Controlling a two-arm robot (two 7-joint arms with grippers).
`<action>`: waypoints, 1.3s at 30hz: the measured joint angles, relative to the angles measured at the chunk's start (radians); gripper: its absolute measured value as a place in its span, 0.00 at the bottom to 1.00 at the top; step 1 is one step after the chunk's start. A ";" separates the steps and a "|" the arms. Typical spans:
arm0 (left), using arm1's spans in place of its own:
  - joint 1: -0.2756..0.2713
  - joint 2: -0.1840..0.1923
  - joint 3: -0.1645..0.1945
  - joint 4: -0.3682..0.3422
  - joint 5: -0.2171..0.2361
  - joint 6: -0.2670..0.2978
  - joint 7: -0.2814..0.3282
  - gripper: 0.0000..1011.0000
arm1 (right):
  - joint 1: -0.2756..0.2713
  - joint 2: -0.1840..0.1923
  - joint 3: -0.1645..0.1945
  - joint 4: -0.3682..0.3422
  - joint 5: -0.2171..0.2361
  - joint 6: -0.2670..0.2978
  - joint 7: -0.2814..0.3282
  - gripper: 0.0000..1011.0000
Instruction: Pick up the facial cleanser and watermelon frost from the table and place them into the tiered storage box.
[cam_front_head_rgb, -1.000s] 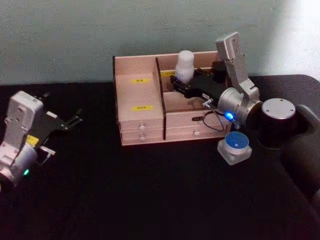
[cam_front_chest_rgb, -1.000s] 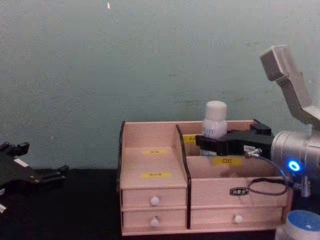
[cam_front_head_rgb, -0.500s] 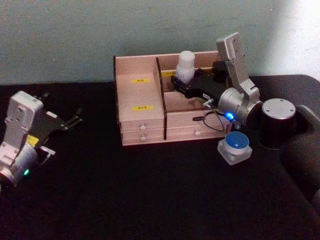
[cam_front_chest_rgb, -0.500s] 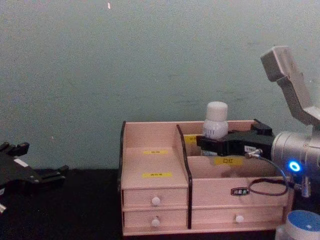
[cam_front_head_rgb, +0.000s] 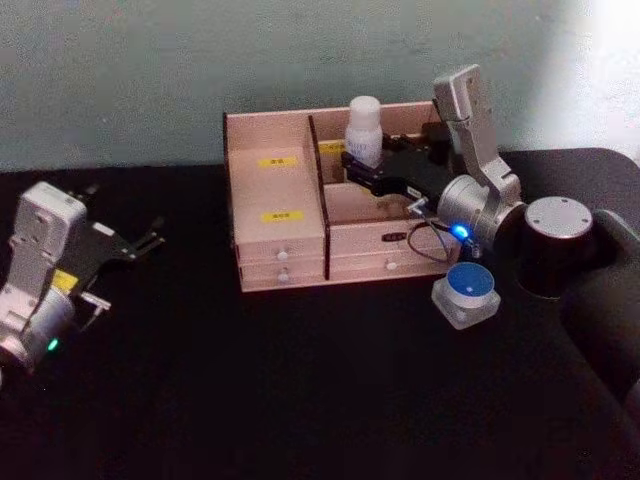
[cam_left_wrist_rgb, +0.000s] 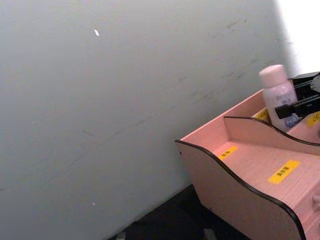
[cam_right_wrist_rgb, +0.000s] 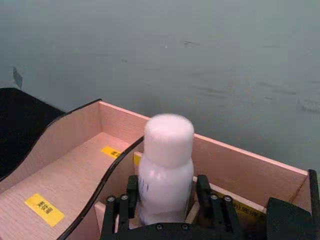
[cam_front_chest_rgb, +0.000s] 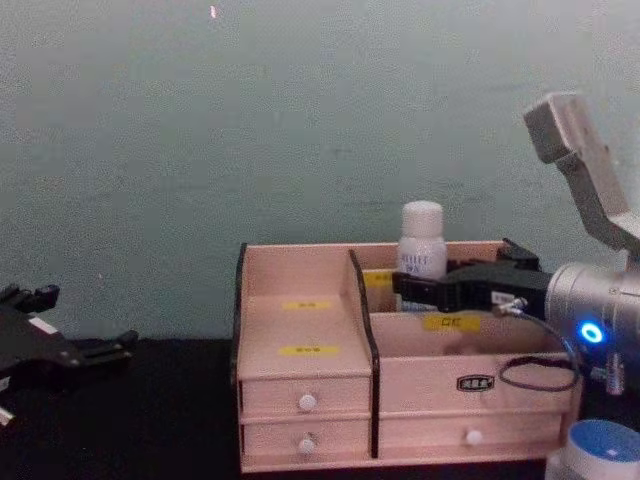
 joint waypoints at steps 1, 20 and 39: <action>0.000 0.000 0.000 0.000 0.000 0.000 0.000 0.99 | 0.000 0.000 0.000 0.000 0.000 0.000 0.000 0.75; 0.000 0.000 0.000 0.000 0.000 0.000 0.000 0.99 | 0.000 -0.001 0.000 0.000 0.000 0.000 0.001 0.99; 0.000 0.000 0.000 0.000 0.000 0.000 0.000 0.99 | -0.047 0.020 0.018 -0.112 0.006 0.005 -0.009 0.99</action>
